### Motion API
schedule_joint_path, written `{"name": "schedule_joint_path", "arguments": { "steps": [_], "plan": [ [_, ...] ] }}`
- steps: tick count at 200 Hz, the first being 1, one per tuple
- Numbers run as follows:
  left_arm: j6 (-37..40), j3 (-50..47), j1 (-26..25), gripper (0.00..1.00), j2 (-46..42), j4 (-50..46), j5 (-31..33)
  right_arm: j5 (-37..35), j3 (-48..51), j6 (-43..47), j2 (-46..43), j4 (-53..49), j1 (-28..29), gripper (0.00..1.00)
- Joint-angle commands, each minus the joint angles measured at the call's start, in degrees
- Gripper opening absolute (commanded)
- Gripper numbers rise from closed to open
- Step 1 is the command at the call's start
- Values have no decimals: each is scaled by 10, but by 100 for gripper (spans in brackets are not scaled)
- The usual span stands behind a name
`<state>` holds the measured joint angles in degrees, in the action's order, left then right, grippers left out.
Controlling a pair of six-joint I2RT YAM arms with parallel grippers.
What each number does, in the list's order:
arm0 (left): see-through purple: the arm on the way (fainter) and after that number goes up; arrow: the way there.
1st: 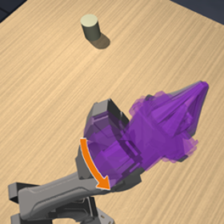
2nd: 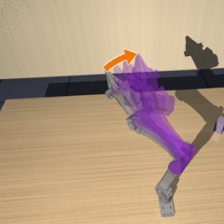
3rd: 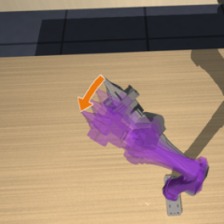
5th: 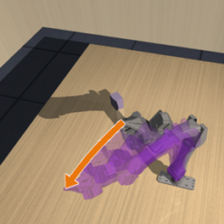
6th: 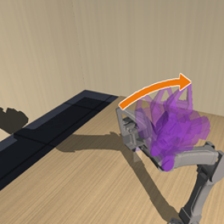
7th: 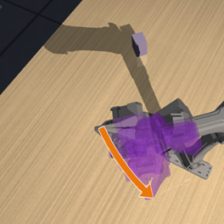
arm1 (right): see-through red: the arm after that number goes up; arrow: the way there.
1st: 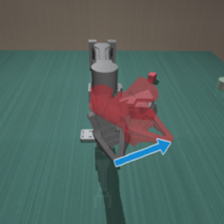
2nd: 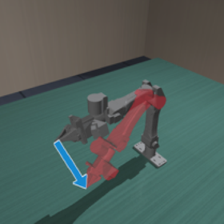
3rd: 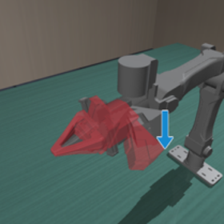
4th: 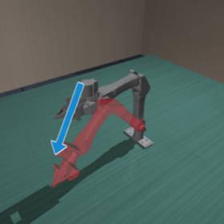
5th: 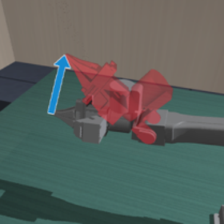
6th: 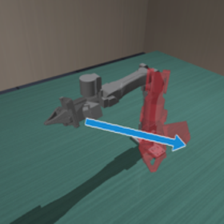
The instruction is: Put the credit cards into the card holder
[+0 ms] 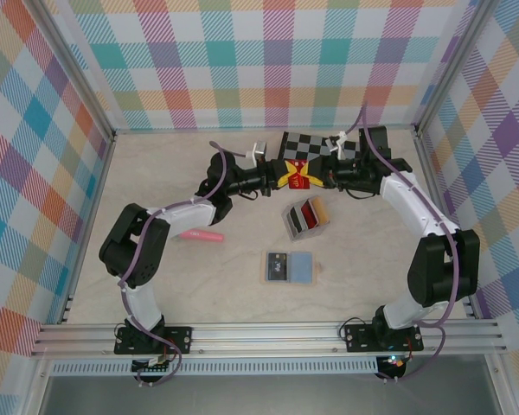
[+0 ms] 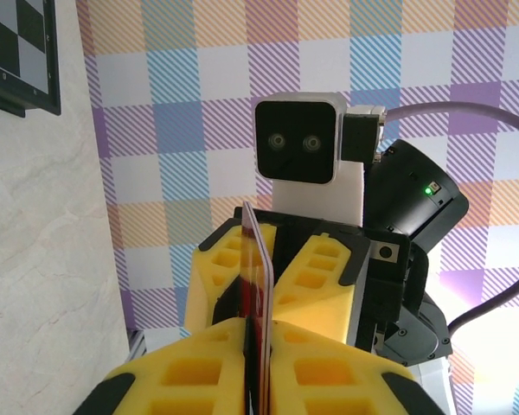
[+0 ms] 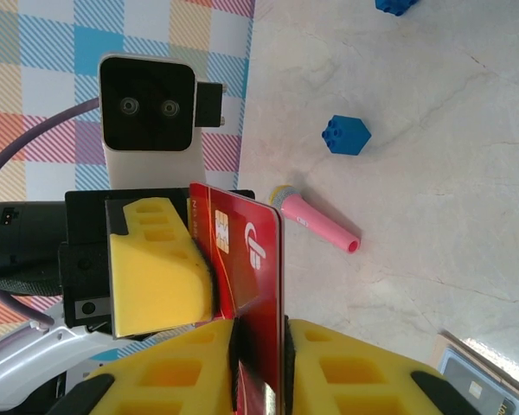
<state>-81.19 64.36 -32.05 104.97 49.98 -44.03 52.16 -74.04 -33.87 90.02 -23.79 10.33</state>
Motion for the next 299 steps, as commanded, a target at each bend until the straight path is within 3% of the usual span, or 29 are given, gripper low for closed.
{"name": "schedule_joint_path", "arguments": {
  "steps": [1,173,299],
  "plan": [
    [-23,4,1,14,-13,100,-9,-55,-7,2,2,-27,0,21],
    [-21,4,1,15,-14,101,-14,-120,-9,5,-6,-59,0,19],
    [-25,-5,9,14,-13,101,-10,-162,-3,2,-12,-76,-6,7]
  ]
}}
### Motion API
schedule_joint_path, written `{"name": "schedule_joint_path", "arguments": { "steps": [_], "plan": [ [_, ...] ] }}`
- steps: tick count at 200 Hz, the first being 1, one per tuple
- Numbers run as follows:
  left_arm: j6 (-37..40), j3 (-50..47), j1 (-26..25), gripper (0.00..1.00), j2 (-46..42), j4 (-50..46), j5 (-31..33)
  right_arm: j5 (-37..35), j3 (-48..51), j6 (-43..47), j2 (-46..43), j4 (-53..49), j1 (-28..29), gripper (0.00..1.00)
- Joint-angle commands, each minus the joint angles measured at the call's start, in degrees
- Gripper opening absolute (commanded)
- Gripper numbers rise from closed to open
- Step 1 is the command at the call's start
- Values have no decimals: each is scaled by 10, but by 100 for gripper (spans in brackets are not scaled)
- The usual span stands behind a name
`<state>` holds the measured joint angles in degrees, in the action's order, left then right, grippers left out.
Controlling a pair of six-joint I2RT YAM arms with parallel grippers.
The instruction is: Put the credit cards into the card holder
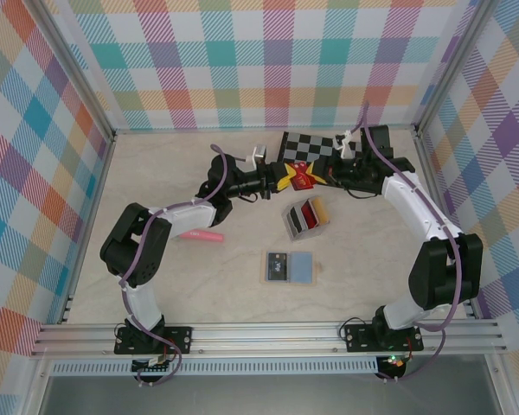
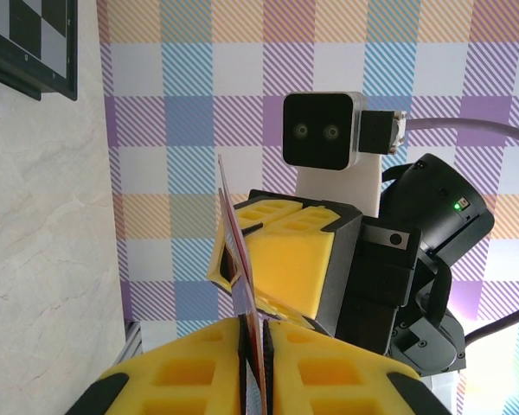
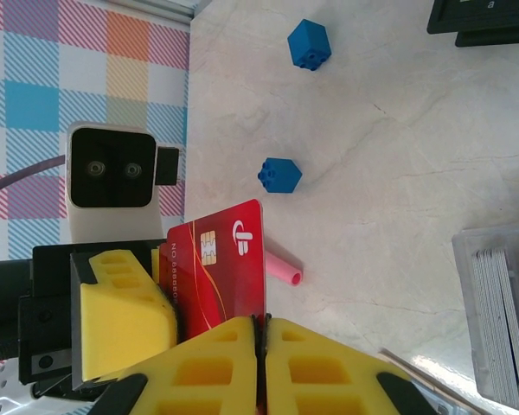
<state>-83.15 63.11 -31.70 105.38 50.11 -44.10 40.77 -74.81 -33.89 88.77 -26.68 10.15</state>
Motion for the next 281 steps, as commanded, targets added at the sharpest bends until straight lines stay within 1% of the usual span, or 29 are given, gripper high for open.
{"name": "schedule_joint_path", "arguments": {
  "steps": [1,18,51,70,95,116,133,149,165,189,215,232,247,281],
  "plan": [
    [-5,8,5,14,-17,100,-10,-48,4,2,0,-47,-4,6],
    [-5,6,6,14,-17,100,-10,-52,6,1,-2,-47,-5,6],
    [-6,-5,10,14,-16,100,-6,-94,11,0,-13,-61,-8,4],
    [-5,-14,12,13,-17,100,-2,-105,12,1,-17,-66,-11,3],
    [-1,-23,14,9,-16,88,4,-110,14,2,-22,-65,-11,3],
    [24,-36,18,4,-21,23,16,-130,23,11,-33,-55,-11,2],
    [66,-46,19,0,-33,-63,30,-157,29,31,-39,-51,-10,3],
    [119,-48,18,0,-46,-159,44,-175,34,55,-38,-48,-9,3],
    [172,-47,18,0,-63,-246,63,-197,42,96,-33,-39,5,4],
    [233,-40,18,0,-81,-328,72,-264,44,170,-13,-46,44,5],
    [278,-31,18,0,-92,-386,71,-362,61,232,4,-35,93,5],
    [285,-32,19,0,-93,-396,71,-374,72,258,11,-19,116,5],
    [284,-32,18,0,-91,-396,68,-406,88,261,13,4,135,5],
    [280,-32,18,0,-85,-393,63,-443,107,268,24,30,151,5]
  ]
}}
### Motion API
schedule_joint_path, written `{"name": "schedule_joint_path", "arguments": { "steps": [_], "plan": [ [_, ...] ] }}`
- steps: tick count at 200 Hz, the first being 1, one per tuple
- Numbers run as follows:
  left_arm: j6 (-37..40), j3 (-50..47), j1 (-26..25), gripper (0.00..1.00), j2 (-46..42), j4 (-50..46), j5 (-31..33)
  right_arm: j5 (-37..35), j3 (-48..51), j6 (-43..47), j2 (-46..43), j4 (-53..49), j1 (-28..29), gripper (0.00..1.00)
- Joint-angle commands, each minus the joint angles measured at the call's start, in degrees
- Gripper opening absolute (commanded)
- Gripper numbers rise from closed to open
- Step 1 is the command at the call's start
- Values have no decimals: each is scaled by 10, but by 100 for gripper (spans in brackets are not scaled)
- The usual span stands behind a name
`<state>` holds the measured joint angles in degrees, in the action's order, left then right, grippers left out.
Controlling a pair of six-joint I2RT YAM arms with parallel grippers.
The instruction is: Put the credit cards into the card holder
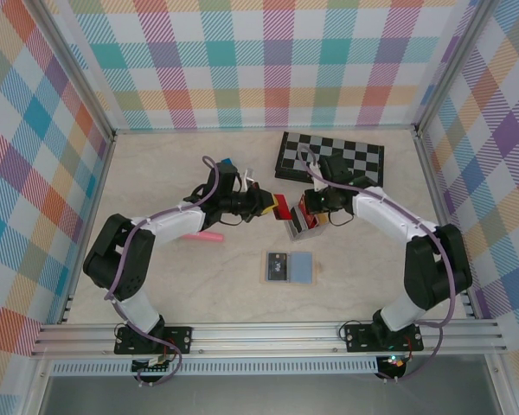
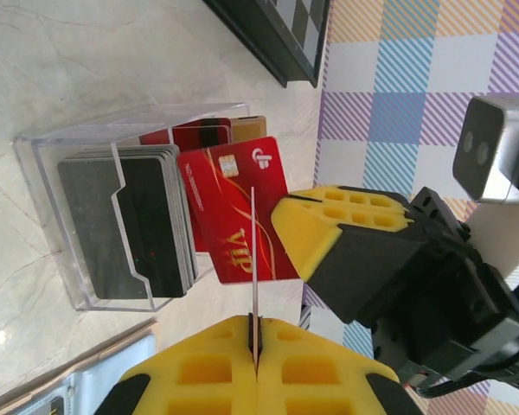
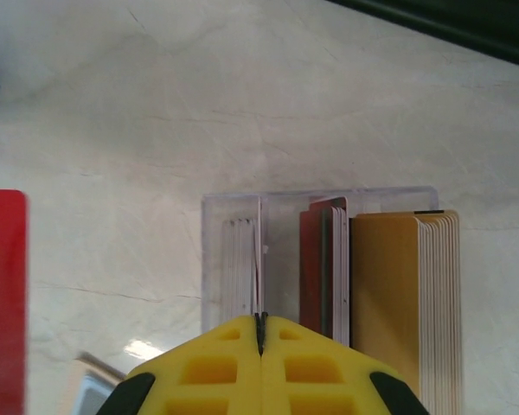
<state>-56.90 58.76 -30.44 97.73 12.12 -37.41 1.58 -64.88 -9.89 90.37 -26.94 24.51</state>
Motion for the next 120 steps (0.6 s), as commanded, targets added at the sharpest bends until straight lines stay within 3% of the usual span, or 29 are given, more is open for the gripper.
{"name": "schedule_joint_path", "arguments": {
  "steps": [1,67,120],
  "plan": [
    [17,12,6,0,-9,-14,-4,-53,8,28,9,33,8,5],
    [12,11,6,0,-3,-11,-7,-56,22,21,10,46,9,5],
    [11,11,1,0,0,-12,-14,-38,15,-21,42,32,12,12]
  ]
}}
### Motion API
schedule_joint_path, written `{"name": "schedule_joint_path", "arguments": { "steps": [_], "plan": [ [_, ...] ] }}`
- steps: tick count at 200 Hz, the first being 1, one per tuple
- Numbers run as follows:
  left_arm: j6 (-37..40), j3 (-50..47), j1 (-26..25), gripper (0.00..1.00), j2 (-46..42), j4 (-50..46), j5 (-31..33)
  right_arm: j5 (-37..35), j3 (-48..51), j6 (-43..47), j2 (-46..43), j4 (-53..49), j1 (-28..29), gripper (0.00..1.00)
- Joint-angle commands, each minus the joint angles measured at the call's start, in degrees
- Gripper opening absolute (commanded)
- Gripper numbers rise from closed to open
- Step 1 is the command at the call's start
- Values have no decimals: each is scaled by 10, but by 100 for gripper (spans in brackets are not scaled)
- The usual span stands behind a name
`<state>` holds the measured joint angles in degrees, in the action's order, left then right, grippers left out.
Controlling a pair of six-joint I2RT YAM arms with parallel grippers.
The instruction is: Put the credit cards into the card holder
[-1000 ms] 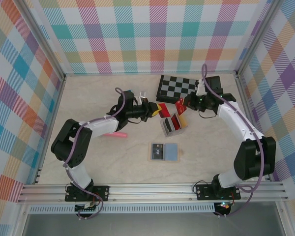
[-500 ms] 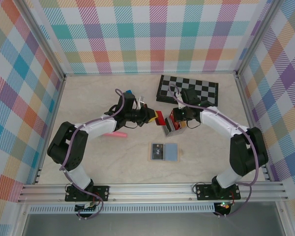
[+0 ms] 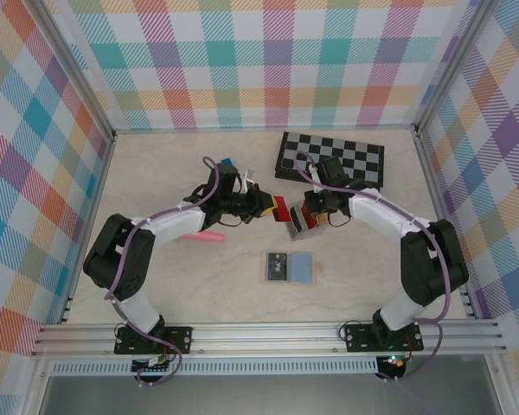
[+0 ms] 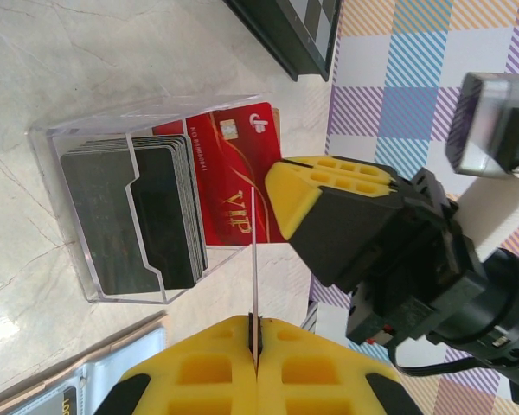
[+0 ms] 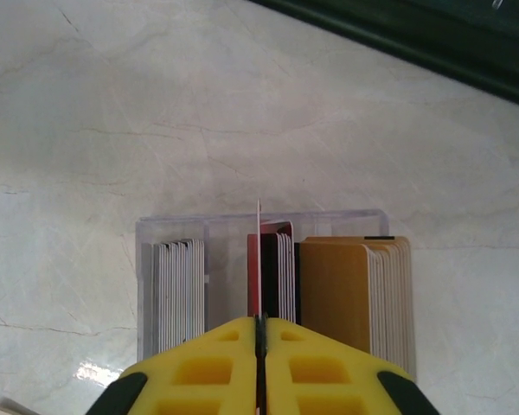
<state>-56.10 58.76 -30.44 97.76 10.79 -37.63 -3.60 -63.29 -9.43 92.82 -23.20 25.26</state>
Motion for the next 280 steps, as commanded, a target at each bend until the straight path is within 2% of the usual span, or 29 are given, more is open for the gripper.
{"name": "schedule_joint_path", "arguments": {
  "steps": [1,13,33,59,78,96,111,139,181,246,280],
  "plan": [
    [3,11,1,0,0,1,-12,15,0,-26,17,-3,5,13],
    [9,11,-2,0,-1,-8,-12,19,7,-31,15,5,6,15],
    [33,13,-10,0,-1,-43,-9,21,13,-38,-1,0,7,31],
    [91,14,-27,0,-9,-118,4,18,18,-62,-51,-34,7,36],
    [131,12,-46,0,-15,-159,11,72,41,-97,-98,-50,7,41],
    [146,-1,-65,0,-13,-162,10,154,75,-137,-134,-51,13,43],
    [144,-17,-81,0,-10,-148,10,194,101,-168,-149,-52,31,31],
    [137,-45,-104,0,-3,-121,15,214,142,-225,-144,-55,63,21],
    [141,-65,-114,0,9,-109,19,179,189,-270,-104,-59,75,16],
    [148,-83,-116,0,31,-75,9,113,203,-276,-60,-76,75,15],
    [144,-83,-123,0,44,-63,5,106,203,-277,-59,-78,75,16]
  ]
}}
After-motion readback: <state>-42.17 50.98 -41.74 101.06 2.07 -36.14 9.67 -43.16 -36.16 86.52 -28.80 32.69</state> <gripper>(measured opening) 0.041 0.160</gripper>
